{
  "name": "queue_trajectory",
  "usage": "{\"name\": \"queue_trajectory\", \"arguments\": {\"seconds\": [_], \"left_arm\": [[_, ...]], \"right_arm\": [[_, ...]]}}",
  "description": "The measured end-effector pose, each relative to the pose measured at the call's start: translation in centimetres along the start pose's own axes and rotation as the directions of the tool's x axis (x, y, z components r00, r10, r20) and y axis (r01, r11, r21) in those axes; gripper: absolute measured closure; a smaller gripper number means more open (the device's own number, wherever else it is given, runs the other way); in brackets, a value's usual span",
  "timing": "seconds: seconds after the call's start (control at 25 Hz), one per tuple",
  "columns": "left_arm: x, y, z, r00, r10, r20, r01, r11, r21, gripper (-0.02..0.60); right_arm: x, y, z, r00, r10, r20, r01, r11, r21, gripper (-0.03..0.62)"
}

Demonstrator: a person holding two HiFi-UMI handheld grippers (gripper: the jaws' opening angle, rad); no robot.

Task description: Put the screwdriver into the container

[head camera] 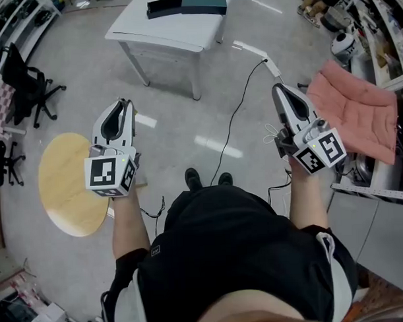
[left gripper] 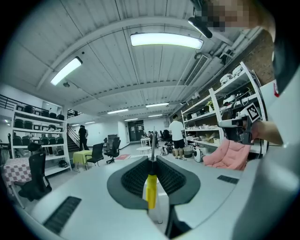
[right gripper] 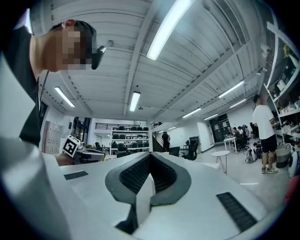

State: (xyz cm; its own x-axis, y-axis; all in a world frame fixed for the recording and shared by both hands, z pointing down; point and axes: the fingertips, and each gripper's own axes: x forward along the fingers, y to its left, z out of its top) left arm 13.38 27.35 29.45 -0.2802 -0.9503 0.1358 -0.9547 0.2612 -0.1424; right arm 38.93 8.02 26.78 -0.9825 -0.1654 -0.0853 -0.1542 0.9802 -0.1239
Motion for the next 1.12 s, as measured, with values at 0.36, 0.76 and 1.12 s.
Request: {"name": "queue_trajectory", "arguments": {"seconds": [0.36, 0.76, 1.12], "left_arm": [[-1.1, 3.6, -1.1, 1.000, -0.003, -0.007, 0.003, 1.000, 0.010, 0.517], [-3.6, 9.7, -2.7, 0.999, -0.022, 0.025, 0.022, 1.000, -0.014, 0.517], [-3.6, 11.3, -4.0, 0.999, -0.035, 0.029, 0.036, 0.997, -0.063, 0.517]], "right_arm": [[3.9, 2.3, 0.0, 0.999, 0.042, 0.020, -0.042, 0.999, 0.027, 0.563], [8.2, 7.9, -0.2, 0.999, 0.038, 0.000, -0.038, 0.999, 0.009, 0.563], [8.6, 9.5, -0.9, 0.999, 0.030, -0.041, -0.030, 0.999, 0.011, 0.563]]}}
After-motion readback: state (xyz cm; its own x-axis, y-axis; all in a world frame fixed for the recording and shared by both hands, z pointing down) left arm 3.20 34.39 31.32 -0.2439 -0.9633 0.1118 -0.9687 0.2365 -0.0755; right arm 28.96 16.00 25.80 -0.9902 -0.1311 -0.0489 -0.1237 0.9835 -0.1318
